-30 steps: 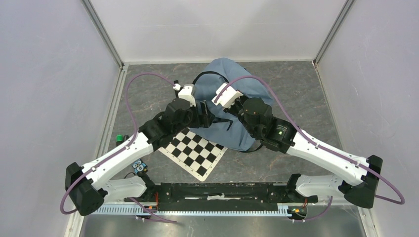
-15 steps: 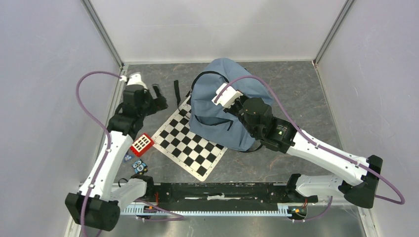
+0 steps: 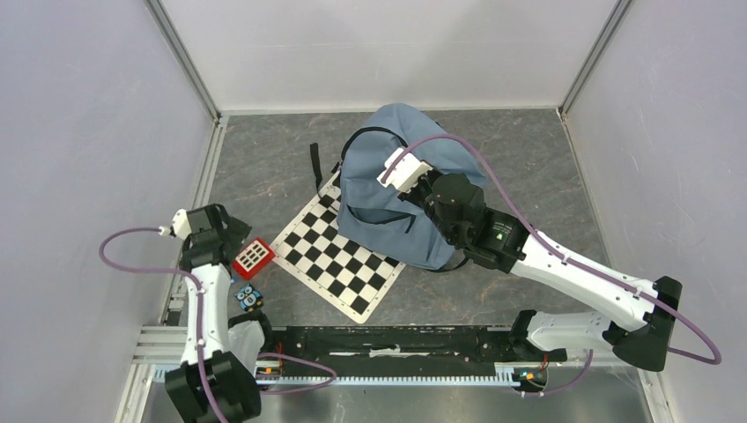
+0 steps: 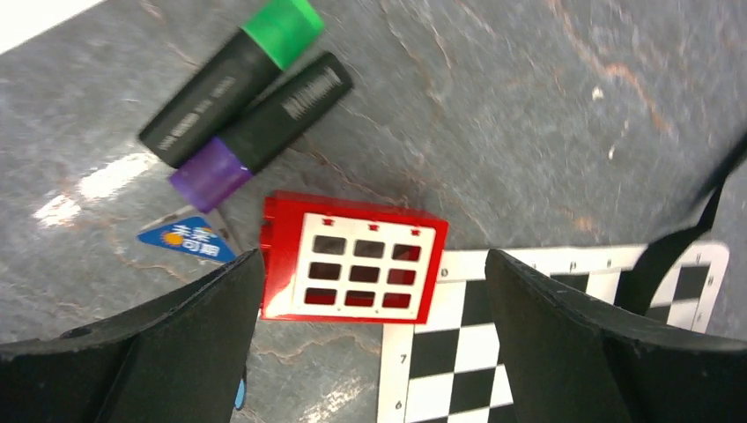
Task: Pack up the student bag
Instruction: Pick up the stationery from the center of the board.
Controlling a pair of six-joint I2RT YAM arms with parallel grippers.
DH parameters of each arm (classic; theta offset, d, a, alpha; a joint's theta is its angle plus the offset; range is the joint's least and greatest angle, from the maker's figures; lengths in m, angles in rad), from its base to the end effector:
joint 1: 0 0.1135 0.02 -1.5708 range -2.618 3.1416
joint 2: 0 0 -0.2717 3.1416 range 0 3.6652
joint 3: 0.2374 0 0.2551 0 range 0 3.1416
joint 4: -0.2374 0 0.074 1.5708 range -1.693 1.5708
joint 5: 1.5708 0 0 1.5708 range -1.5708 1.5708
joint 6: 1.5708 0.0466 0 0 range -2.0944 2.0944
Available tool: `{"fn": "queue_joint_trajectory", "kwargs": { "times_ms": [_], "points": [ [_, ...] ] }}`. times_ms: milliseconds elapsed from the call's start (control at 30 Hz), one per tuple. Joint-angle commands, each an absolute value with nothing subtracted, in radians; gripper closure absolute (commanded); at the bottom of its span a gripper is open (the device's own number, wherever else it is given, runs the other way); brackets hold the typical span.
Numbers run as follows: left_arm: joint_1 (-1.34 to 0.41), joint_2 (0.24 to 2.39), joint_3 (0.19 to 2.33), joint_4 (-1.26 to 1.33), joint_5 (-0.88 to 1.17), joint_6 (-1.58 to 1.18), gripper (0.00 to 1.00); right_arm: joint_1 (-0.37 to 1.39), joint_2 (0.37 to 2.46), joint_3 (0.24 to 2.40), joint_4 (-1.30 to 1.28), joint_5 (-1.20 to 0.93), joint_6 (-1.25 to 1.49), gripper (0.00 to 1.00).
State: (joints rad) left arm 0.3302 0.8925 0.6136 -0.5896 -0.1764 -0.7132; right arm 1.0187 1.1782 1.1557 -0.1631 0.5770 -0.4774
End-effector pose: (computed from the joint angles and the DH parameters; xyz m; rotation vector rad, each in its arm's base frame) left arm 0.1694 0.0667 0.2230 -1.2741 2.0593 0.0414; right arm 0.1666 0.2220 0.3981 -0.8381 1.5103 -0.1076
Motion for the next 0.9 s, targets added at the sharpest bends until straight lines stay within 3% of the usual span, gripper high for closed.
{"fn": "queue_joint_trajectory", "kwargs": {
  "times_ms": [0,233,567,867],
  "points": [
    [0.366,0.817,0.585,-0.635,-0.336,-0.865,0.01,1.025,1.185,1.195,-0.15,0.542,-0.463,1.0],
    [0.446,0.774,0.534,-0.699,-0.428,-0.936,0.05,1.025,1.189,1.191,-0.152,0.539,-0.461,1.0],
    [0.546,0.839,0.463,-0.672,-0.333,-0.937,0.1,1.025,1.184,1.184,-0.152,0.541,-0.457,1.0],
    [0.575,0.891,0.439,-0.627,-0.296,-0.944,0.21,1.025,1.193,1.178,-0.15,0.538,-0.452,1.0]
  ]
}}
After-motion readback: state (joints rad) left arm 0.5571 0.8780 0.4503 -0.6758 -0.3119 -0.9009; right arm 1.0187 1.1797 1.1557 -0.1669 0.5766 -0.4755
